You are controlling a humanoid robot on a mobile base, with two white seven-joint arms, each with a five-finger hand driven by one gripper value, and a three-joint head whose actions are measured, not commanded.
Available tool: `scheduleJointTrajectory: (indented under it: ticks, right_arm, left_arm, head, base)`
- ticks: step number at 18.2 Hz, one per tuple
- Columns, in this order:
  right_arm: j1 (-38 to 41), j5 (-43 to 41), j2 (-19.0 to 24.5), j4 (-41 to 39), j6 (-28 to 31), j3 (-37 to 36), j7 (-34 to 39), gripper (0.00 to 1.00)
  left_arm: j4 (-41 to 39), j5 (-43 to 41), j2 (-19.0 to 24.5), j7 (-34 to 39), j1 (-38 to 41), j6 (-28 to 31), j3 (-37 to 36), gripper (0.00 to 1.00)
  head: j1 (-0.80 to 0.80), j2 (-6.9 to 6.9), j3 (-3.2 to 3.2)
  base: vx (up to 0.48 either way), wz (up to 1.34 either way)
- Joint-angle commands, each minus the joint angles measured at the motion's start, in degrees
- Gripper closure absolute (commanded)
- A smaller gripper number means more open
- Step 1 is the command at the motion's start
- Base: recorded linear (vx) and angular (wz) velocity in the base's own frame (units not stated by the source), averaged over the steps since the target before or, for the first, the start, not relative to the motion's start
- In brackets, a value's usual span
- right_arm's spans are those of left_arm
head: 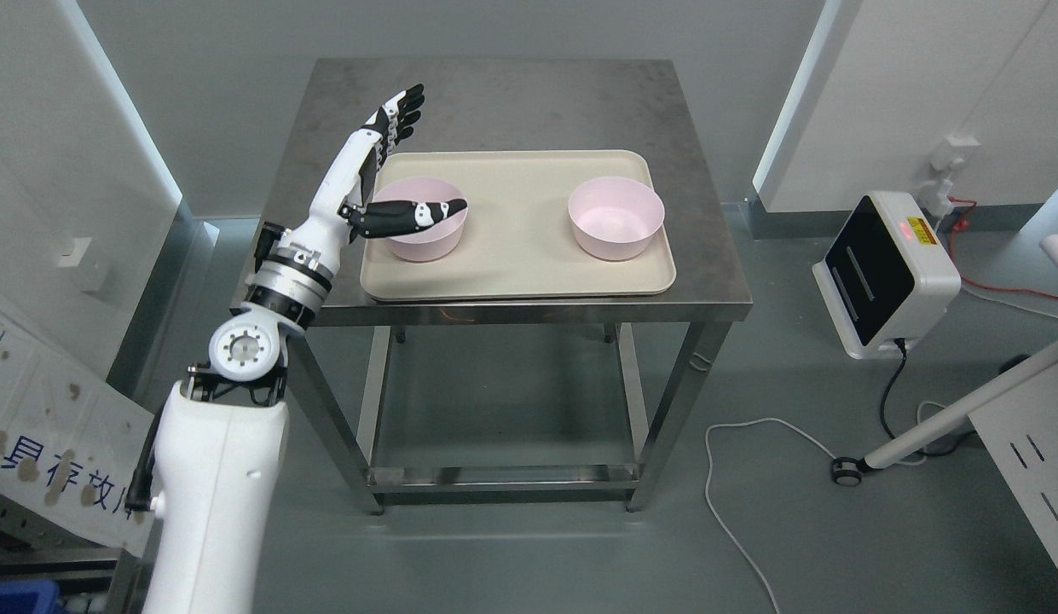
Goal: Stack pink IKEA bowls on left shelf middle
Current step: 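Grip the rim of the nearer pink bowl with the left hand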
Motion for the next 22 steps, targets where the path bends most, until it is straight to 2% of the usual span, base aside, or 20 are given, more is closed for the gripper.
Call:
scheduleJointTrajectory:
  ticks: [1,5,7,10,16,22]
  right_arm:
    - [0.0,0.44,-1.0,0.0,0.0,-0.53,-0.28,0.0]
    - [0.0,0.44,-1.0,0.0,0.0,-0.61,-0.28,0.0]
    - [0.0,0.44,-1.0,0.0,0.0,-0.53,-0.28,0.0]
    - [0.0,0.44,-1.0,0.0,0.0,-0.53,-0.28,0.0]
    - [0.0,0.44,-1.0,0.0,0.0,-0.53,-0.28,0.0]
    - [0.0,0.44,-1.0,0.0,0.0,-0.53,-0.28,0.0]
  left_arm:
    - [31.23,-12.62,2.08,-0.61,-15.96,2.05,-1.15,0.01]
    - [41.17,-13.51,2.52,-0.43,-20.1,3.8,-1.42,0.03]
    - [43.38,-13.51,3.92,-0.52,-20.2,4.07,-1.68,0.04]
    - [44.0,-13.51,4.72,-0.52,-19.58,4.42,-4.22,0.05]
    - [44.18,-13.51,3.66,-0.26,-19.58,4.42,-7.48,0.09]
    - [45.67,-13.6,3.49,5.89,-20.2,4.42,-8.27,0.18]
  head:
    - [0.0,0.0,0.0]
    - [0.0,0.0,0.0]
    - [0.0,0.0,0.0]
    - [0.0,0.0,0.0]
    - [0.0,0.0,0.0]
    - [0.0,0.0,0.0]
  base:
    - [0.0,0.0]
    - [0.0,0.0]
    - [0.0,0.0]
    - [0.0,0.0]
    - [0.0,0.0]
    - [0.0,0.0]
